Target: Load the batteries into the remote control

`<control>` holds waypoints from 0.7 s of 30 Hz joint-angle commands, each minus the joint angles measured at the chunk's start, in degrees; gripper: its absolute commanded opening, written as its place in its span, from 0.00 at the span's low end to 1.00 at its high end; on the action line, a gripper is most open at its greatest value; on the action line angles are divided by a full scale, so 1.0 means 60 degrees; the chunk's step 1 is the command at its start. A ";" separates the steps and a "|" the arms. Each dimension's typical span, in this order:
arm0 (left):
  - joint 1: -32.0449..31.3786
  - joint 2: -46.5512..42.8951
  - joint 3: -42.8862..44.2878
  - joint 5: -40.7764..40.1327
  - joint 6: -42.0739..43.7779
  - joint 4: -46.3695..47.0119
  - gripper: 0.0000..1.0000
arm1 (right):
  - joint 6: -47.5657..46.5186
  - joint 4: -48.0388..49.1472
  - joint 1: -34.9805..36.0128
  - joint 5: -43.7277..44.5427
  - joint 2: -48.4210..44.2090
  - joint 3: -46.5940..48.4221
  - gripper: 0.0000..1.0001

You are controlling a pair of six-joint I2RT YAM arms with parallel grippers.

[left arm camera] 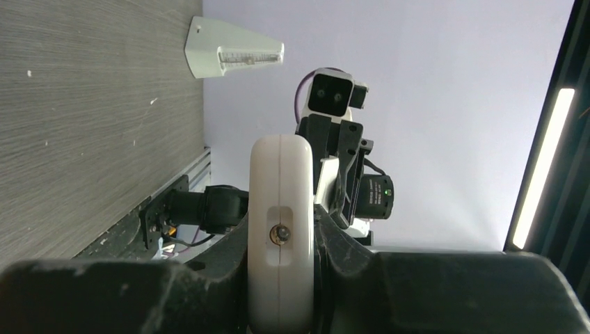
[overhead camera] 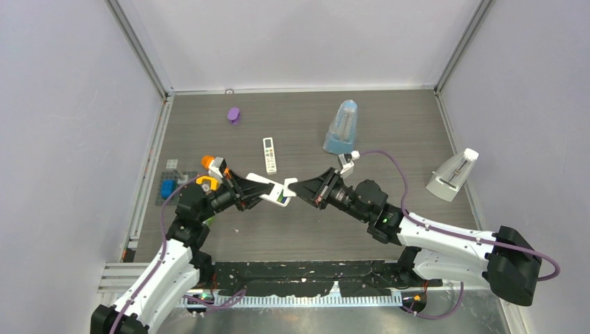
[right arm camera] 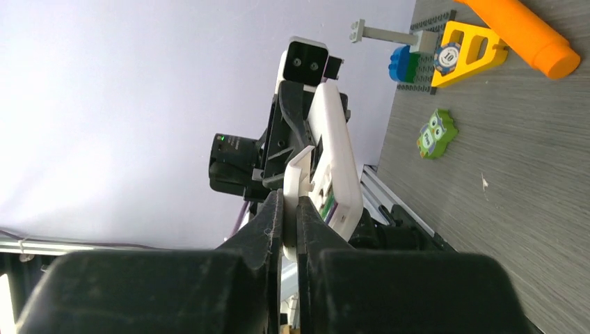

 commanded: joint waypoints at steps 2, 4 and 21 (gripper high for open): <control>-0.0037 -0.0201 0.0118 0.0311 -0.0011 0.1224 0.00 | -0.0032 0.0721 0.0045 0.0457 -0.0103 0.0164 0.05; -0.0029 -0.0231 0.0132 0.0229 -0.0008 0.1332 0.00 | 0.0023 0.0880 0.0058 0.0390 -0.0072 0.0102 0.05; -0.0413 -0.1159 0.0123 -0.1855 0.0099 0.1890 0.00 | 0.0391 0.2175 0.0644 0.1251 0.0354 0.0138 0.06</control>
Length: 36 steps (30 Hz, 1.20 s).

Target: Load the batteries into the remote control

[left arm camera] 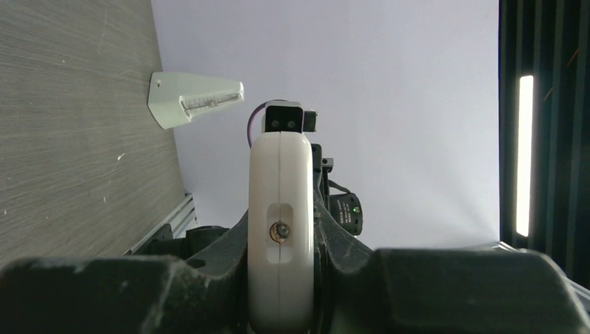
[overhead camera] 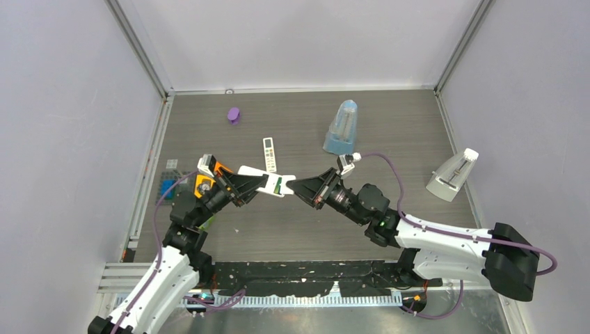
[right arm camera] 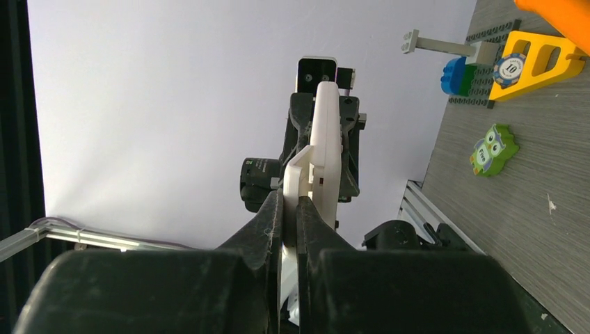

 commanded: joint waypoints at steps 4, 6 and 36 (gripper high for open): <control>-0.0154 -0.0254 0.0026 -0.0602 -0.0232 0.1385 0.00 | -0.0061 0.0608 0.0273 0.0818 0.0496 0.0370 0.05; -0.0155 -0.0327 -0.0044 -0.0746 -0.0316 0.1536 0.00 | -0.0039 0.0454 0.0289 0.0835 0.0489 0.0359 0.05; -0.0155 -0.0685 -0.0148 -0.1215 -0.0264 0.2019 0.00 | 0.0533 -0.1863 0.0389 -0.0731 0.0331 0.0581 0.06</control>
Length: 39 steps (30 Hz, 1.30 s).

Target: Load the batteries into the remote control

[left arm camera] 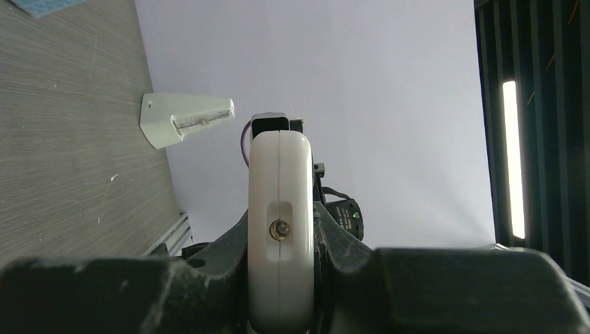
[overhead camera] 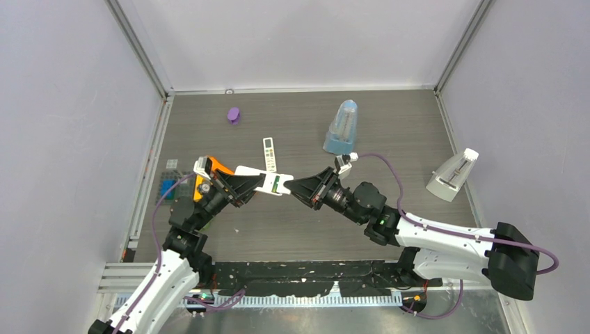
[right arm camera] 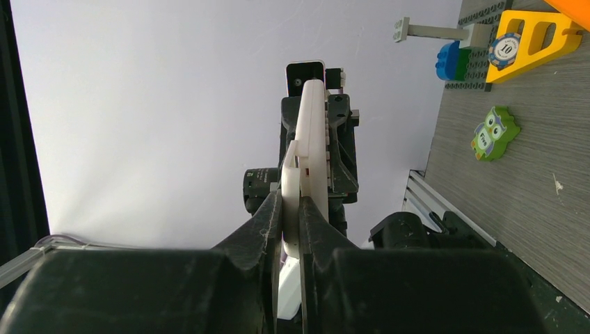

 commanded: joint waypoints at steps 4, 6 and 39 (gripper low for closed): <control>0.0012 -0.0204 0.0222 -0.0501 -0.0251 0.1524 0.00 | 0.0009 -0.0826 0.0152 -0.1107 0.0187 -0.0105 0.05; 0.0012 -0.0205 0.0237 -0.0529 -0.0267 0.1482 0.00 | -0.0018 -0.0565 0.0154 -0.1124 0.0154 -0.0282 0.05; 0.0012 -0.0343 0.0629 -0.0110 -0.0247 0.0961 0.00 | -0.0562 0.2280 0.0137 -0.0785 0.0439 -0.0911 0.05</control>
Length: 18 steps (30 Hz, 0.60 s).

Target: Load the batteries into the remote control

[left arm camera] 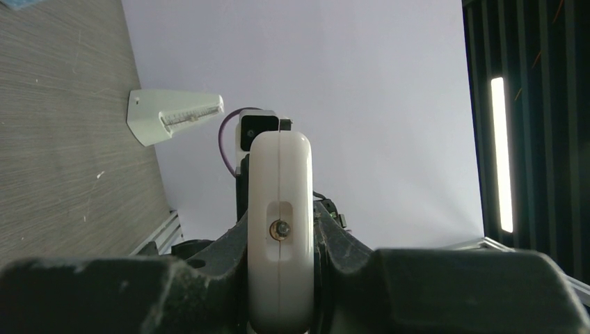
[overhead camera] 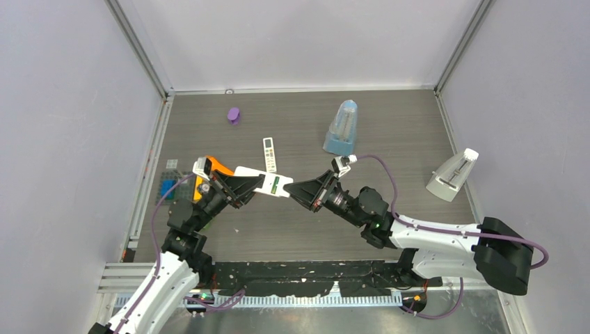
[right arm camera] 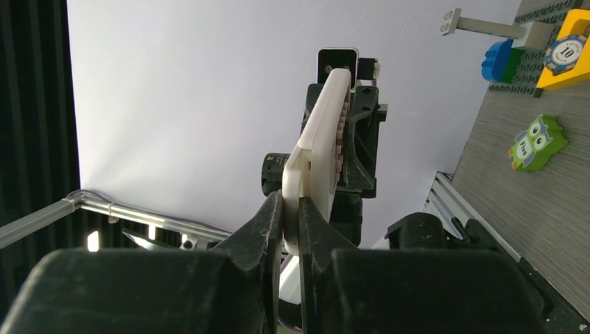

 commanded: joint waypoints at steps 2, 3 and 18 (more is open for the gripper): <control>0.0030 -0.0073 0.0611 -0.0077 -0.0105 0.1108 0.00 | -0.0369 -0.0819 0.0125 0.0003 -0.0236 -0.0093 0.05; 0.0032 -0.0067 0.0614 -0.0067 -0.0141 0.1138 0.00 | -0.0375 -0.0956 0.0121 0.0005 -0.0224 -0.0059 0.05; 0.0030 -0.0030 0.0762 0.0035 -0.0199 0.1374 0.00 | -0.0325 -0.4748 0.0124 -0.0739 -0.0032 0.1131 0.17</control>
